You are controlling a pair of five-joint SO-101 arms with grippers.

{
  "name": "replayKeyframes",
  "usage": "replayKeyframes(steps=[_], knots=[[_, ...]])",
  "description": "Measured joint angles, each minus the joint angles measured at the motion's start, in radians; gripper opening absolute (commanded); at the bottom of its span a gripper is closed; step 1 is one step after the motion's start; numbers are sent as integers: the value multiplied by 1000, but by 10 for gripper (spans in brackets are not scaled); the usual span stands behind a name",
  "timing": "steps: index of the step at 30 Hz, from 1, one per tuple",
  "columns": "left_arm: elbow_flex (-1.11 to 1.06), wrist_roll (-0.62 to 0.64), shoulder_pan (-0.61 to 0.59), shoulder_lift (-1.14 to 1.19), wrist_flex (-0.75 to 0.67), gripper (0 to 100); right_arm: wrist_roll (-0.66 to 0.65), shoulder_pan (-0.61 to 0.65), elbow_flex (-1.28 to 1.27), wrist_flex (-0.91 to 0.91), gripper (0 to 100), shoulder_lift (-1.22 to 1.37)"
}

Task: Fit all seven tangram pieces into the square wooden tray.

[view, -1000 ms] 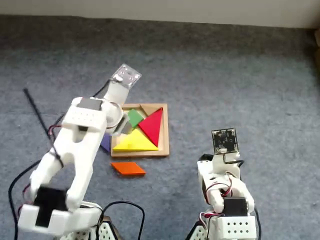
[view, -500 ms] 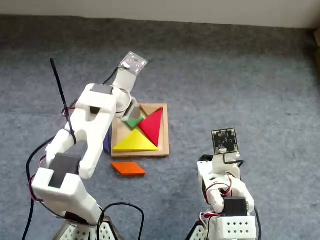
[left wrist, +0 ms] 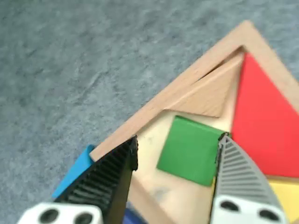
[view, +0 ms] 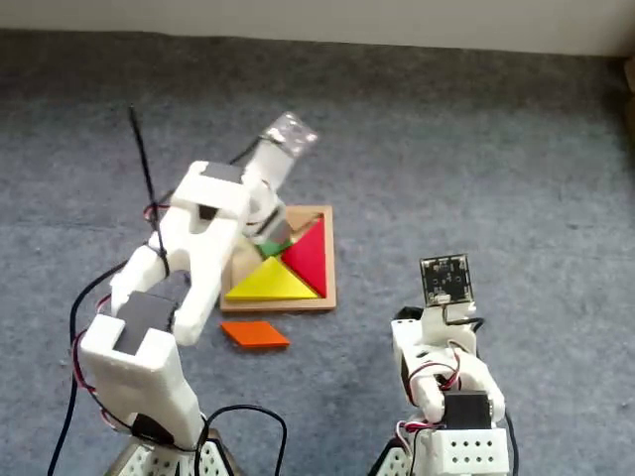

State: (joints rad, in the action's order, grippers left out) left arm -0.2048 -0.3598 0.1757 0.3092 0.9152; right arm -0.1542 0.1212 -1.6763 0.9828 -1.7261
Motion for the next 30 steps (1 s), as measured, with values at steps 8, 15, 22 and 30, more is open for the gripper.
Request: replayKeyframes(steps=[8, 15, 22, 30], knots=[[-5, 69, 104, -49, 25, 274, 0, 0, 0, 0, 5, 0], [-6, 75, 100, -204, 94, 274, 0, 0, -2, 0, 5, 0], [-6, 75, 101, -330, 330, 274, 0, 0, -2, 0, 5, 0], [-92, -64, 106, -417, 532, 274, 0, 0, -2, 0, 5, 0]])
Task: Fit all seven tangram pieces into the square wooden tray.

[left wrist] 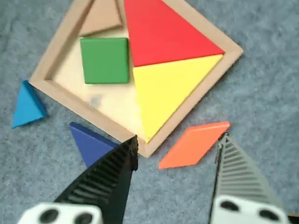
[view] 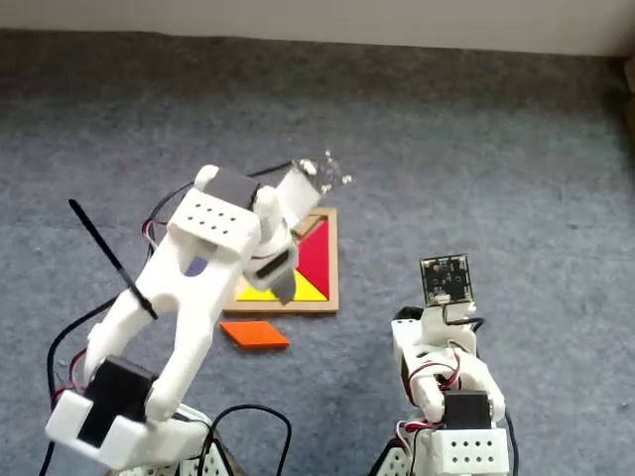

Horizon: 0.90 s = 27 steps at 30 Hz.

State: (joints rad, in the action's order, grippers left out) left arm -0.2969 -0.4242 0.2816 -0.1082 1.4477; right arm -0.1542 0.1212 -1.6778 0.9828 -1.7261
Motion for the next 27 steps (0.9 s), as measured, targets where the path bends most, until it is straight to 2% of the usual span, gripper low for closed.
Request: replayKeyframes(steps=[5, 13, 17, 22, 25, 27], knots=[[-207, -81, 49, -155, -23, 274, 0, 0, 0, 0, 5, 0], [-539, -103, 51, -345, -238, 276, 0, 0, 0, 0, 5, 0], [-629, -100, 49, -341, -334, 276, 0, 0, 0, 0, 5, 0], [-646, -103, 41, -213, -445, 274, 0, 0, 0, 0, 5, 0], [-618, -98, 18, -110, -459, 269, 0, 0, 0, 0, 5, 0], [-577, -97, 18, -57, -436, 227, 0, 0, 0, 0, 5, 0]])
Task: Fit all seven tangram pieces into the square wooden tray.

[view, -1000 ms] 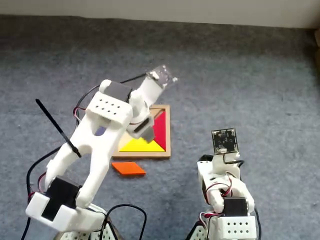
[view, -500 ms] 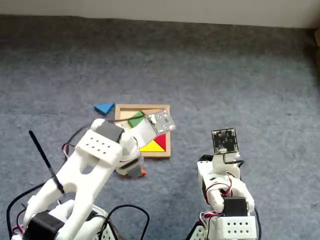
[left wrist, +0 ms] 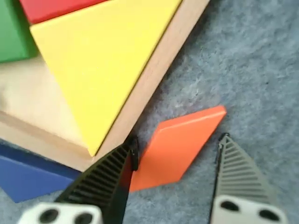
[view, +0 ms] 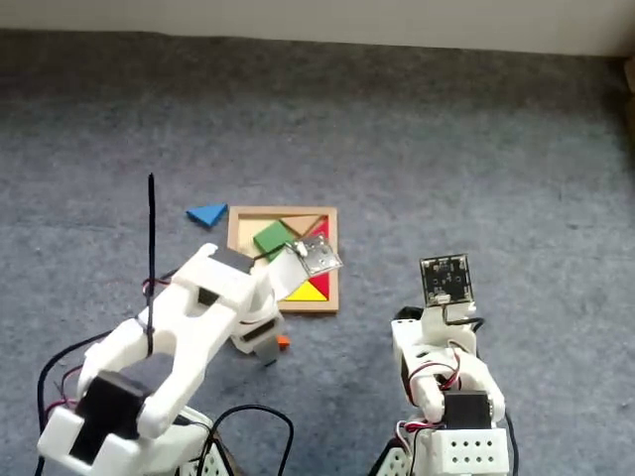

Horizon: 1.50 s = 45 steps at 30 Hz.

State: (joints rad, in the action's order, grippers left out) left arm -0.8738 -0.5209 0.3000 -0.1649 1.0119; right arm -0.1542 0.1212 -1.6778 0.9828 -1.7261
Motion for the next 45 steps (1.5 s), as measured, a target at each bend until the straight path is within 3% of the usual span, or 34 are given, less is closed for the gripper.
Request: replayKeyframes(steps=[4, 12, 25, 34, 40, 45], knots=[[41, 2, 0, 46, 21, 133, 0, 0, 0, 0, 5, 0], [48, 2, 2, 11, 41, 74, 0, 0, 0, 0, 5, 0], [101, 259, -15, -247, 86, 69, 0, 0, 0, 0, 5, 0], [101, 362, -12, -245, 43, 80, 0, 0, 0, 0, 5, 0], [103, 364, -43, -107, -29, 261, 0, 0, 0, 0, 5, 0], [129, 377, -40, -71, -32, 241, 0, 0, 0, 0, 5, 0]])
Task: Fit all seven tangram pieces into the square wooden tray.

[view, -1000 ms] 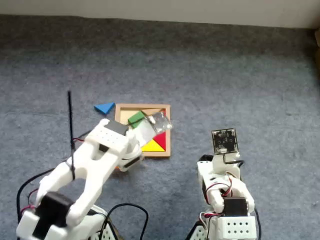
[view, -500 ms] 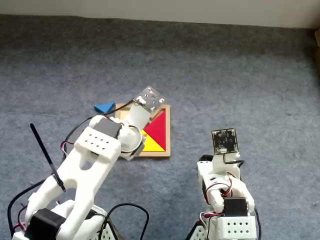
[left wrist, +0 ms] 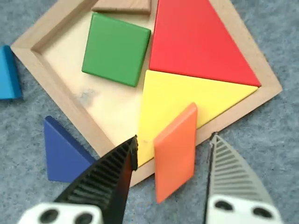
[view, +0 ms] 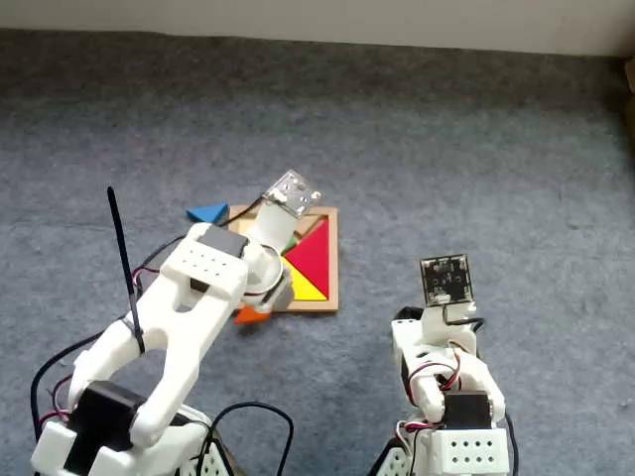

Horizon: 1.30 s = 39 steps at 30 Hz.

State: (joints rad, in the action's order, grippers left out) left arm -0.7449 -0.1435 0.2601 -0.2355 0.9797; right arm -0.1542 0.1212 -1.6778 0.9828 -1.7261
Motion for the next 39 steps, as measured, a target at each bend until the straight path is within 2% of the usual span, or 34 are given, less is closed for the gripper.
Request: replayKeyframes(steps=[5, 11, 16, 22, 29, 37, 39], knots=[[31, 8, -3, -8, 9, 238, 0, 0, 0, 0, 5, 0], [49, 8, 2, -61, 118, 238, 0, 0, 0, 0, 5, 0], [32, 8, 69, -71, 170, 238, 0, 0, 0, 0, 5, 0], [-63, 8, 152, -71, 164, 238, 0, 0, 0, 0, 5, 0], [-186, -35, 144, -71, 26, 238, 0, 0, 0, 0, 5, 0], [-189, -35, 143, -54, 11, 233, 0, 0, 0, 0, 5, 0], [-152, -37, 141, -5, 11, 199, 0, 0, 0, 0, 5, 0]])
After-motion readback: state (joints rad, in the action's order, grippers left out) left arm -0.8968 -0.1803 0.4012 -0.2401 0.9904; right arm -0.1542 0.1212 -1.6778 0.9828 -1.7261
